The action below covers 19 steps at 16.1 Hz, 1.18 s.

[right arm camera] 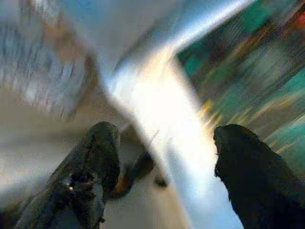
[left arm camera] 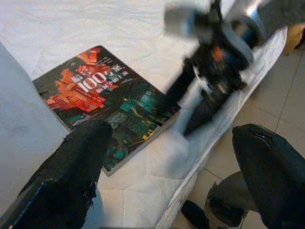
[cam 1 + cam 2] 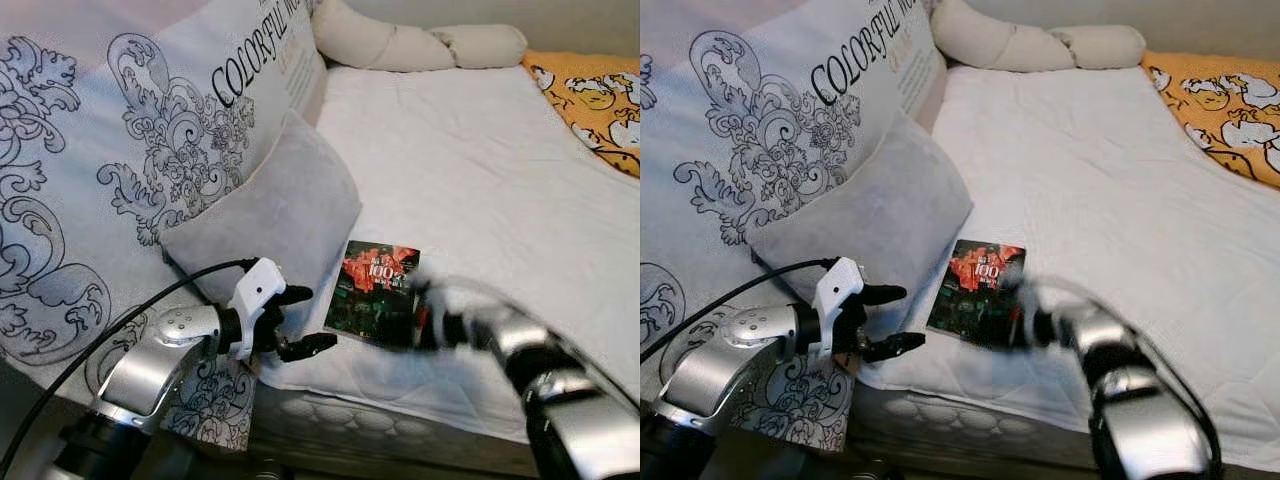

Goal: Clean up the room

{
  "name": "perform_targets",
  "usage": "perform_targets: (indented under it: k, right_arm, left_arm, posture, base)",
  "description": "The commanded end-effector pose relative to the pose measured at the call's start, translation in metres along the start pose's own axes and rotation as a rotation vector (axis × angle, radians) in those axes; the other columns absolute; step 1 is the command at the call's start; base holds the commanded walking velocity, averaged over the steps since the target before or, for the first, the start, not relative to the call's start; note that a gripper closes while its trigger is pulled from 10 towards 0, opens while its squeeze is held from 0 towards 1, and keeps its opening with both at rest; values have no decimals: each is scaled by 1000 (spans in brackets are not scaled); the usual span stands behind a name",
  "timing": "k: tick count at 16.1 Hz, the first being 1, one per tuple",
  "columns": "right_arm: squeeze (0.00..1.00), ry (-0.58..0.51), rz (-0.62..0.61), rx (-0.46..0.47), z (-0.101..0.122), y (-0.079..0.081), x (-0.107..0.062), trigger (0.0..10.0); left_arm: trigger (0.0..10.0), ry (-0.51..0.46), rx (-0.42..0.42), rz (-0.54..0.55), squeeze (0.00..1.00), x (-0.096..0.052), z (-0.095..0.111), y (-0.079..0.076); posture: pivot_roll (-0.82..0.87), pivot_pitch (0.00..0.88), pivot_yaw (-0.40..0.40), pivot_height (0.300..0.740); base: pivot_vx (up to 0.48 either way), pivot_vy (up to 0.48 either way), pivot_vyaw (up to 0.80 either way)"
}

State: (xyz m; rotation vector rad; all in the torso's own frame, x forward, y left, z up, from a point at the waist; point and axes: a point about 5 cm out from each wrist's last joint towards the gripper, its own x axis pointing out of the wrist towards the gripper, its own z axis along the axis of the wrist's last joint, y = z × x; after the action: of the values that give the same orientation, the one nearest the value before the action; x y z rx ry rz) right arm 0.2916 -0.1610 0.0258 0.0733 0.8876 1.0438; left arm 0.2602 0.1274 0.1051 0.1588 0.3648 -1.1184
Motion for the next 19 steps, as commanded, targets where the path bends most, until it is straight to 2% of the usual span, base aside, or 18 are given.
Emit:
perform_targets:
  k: [1, 3, 4, 8, 11, 13, 14, 16, 18, 19]
  right_arm:
    - [1000, 47, 18, -46, 0, 2, 1, 10000]
    - [1000, 115, 11, -58, -10, 3, 5, 10000]
    - [1000, 154, -39, -59, -17, 1, 5, 10000]
    - [1000, 112, -176, -78, -11, -8, 1, 10000]
    - [1000, 111, -176, -85, -9, -8, 1, 10000]
    - [1000, 81, -108, -104, -7, -5, -2, 10000]
    - [1000, 0, -40, -117, -4, -1, -10, 10000]
    - [1000, -134, -67, -108, 4, 1, -22, 10000]
    - [1000, -306, -205, -98, 15, 2, -36, 10000]
    - [1000, -452, -359, -85, 27, 6, -43, 10000]
  left_arm:
    - [10000, 10, 26, -12, 0, 1, 2, 0]
    - [10000, 17, 25, -20, 0, 1, 1, 0]
    - [10000, 25, 26, -27, 0, 0, 1, -1]
    - [10000, 32, 30, -25, 0, -1, 0, 1]
    - [10000, 32, 30, -25, 0, -1, 1, 1]
    - [10000, 17, 29, -25, 0, 1, 3, 1]
    - [10000, -36, 12, -4, 0, 2, 6, 1]
    - [10000, -108, -22, 59, 0, 2, 12, 4]
    - [10000, -220, -62, 219, 0, -2, 20, 13]
    - [10000, -285, -92, 424, 0, -7, 22, 25]
  posture:
    - [90, 0, 73, 740]
    - [89, 0, 78, 740]
    - [92, 0, 75, 740]
    - [95, 0, 72, 740]
    - [92, 0, 74, 740]
    - [87, 0, 71, 740]
    - [82, 0, 57, 740]
    - [77, 0, 53, 740]
    - [53, 0, 67, 740]
    - [36, 0, 74, 740]
  base:
    - [0, 0, 0]
    - [0, 0, 0]
    - [0, 0, 0]
    - [0, 0, 0]
    - [0, 0, 0]
    - [0, 0, 0]
    - [0, 0, 0]
    - [0, 0, 0]
    - [0, 0, 0]
    - [0, 0, 0]
